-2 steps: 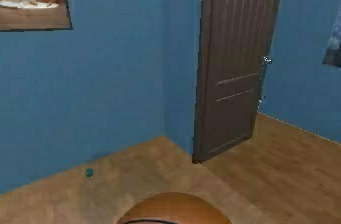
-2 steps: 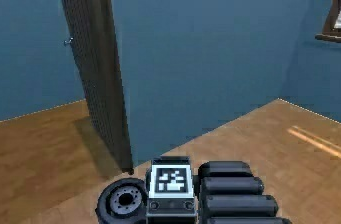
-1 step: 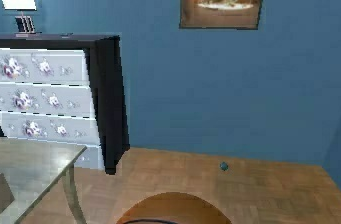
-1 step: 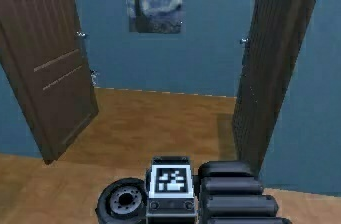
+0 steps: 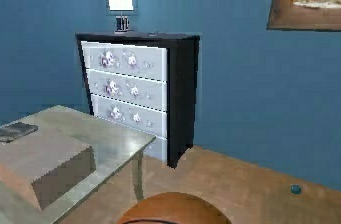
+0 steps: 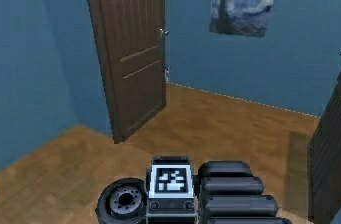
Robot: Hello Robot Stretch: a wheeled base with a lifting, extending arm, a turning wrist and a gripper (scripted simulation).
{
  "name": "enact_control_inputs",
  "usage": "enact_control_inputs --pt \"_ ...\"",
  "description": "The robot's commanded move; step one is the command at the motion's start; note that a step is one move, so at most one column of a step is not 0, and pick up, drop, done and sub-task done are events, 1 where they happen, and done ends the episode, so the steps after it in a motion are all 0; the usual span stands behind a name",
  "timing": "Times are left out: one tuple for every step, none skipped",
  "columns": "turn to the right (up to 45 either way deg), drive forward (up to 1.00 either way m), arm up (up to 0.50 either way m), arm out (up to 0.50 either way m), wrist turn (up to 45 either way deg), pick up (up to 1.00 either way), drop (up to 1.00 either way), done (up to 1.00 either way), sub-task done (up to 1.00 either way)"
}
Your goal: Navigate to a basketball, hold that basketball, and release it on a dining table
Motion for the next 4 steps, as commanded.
enact_control_inputs --pt "45.0 0.00 0.00 0.00 0.0 0.00 0.00 0.00 0.00" --pt "45.0 0.00 0.00 0.00 0.0 0.00 0.00 0.00 0.00" --pt "45.0 0.00 0.00 0.00 0.0 0.00 0.00 0.00 0.00" --pt "24.0 0.00 0.00 0.00 0.0 0.00 0.00 0.00 0.00"
